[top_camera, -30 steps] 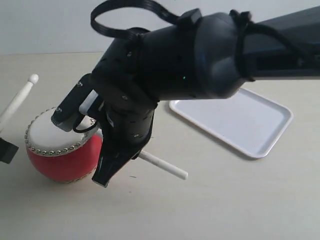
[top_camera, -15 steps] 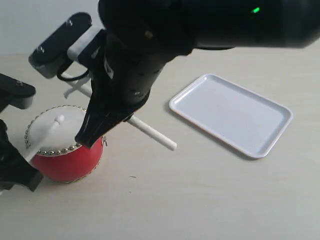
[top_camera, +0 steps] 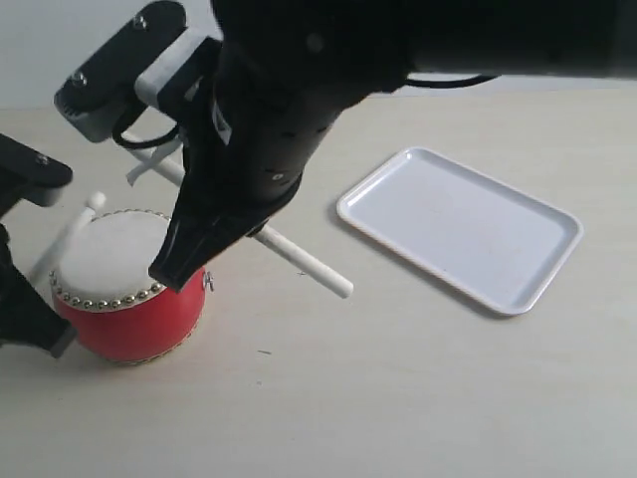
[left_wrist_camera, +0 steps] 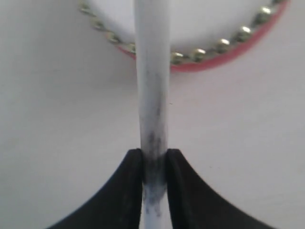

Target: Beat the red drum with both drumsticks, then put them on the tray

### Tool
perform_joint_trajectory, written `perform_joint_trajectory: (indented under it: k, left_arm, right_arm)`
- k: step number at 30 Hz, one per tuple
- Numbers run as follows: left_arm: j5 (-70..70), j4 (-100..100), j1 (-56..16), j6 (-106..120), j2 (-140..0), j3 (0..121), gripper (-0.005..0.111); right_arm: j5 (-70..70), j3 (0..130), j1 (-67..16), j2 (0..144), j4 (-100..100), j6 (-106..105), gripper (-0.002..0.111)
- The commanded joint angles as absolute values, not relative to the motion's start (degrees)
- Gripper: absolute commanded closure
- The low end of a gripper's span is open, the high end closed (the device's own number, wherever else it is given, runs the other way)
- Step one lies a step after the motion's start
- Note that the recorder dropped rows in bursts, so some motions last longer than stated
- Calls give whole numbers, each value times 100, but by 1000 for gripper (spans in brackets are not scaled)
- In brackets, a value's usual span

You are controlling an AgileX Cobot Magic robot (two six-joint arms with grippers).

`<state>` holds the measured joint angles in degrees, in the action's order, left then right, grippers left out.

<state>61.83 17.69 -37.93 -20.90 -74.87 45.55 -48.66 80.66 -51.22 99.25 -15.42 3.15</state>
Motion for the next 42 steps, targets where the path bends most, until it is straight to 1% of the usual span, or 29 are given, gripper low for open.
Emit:
perform_joint_trajectory:
  k: [1,7,11,20,23,26,29,33,35,38,39,42]
  left_arm:
    - [6525,2530,-3779,-2907,-6864,4620,107]
    - [6474,2469,-3779,-2927,-6261,4620,107]
    - [6415,2423,-3779,-2927,-6190,4620,107]
    - [6067,2237,-3779,-2892,-6200,4620,107]
    - [5512,1963,-3779,-2785,-6200,4620,107]
    - [3985,771,-3779,-1759,-6200,4620,107]
    - [2817,-173,-3803,-692,-6226,4620,107]
    - [1644,-1183,-3922,34,-6672,4620,107]
    - [1155,-1561,-4147,527,-7020,4620,107]
    - [196,-1622,-4461,717,-7580,4620,107]
    - [0,-1599,-4528,717,-7841,4715,107]
    - [179,-1599,-4528,717,-8279,5121,107]
  right_arm:
    - [-4878,8096,-5130,10389,-1515,322,108]
    - [-4947,8096,-5130,11099,-1367,308,108]
    - [-4984,8096,-5130,11369,-1355,287,108]
    - [-5073,8108,-5130,11065,-1596,276,108]
    - [-5256,8108,-5130,10730,-1899,322,108]
    - [-5451,8108,-5117,9982,-2770,936,108]
    - [-5636,8108,-5082,9353,-3251,1291,108]
    - [-5958,8108,-4683,8619,-3304,1605,108]
    - [-6188,8096,-4434,8497,-3293,1662,108]
    - [-6323,8096,-4142,8484,-3265,1662,108]
    - [-6323,8096,-4016,8484,-3202,1662,108]
    - [-6336,8096,-3817,8484,-3133,1651,108]
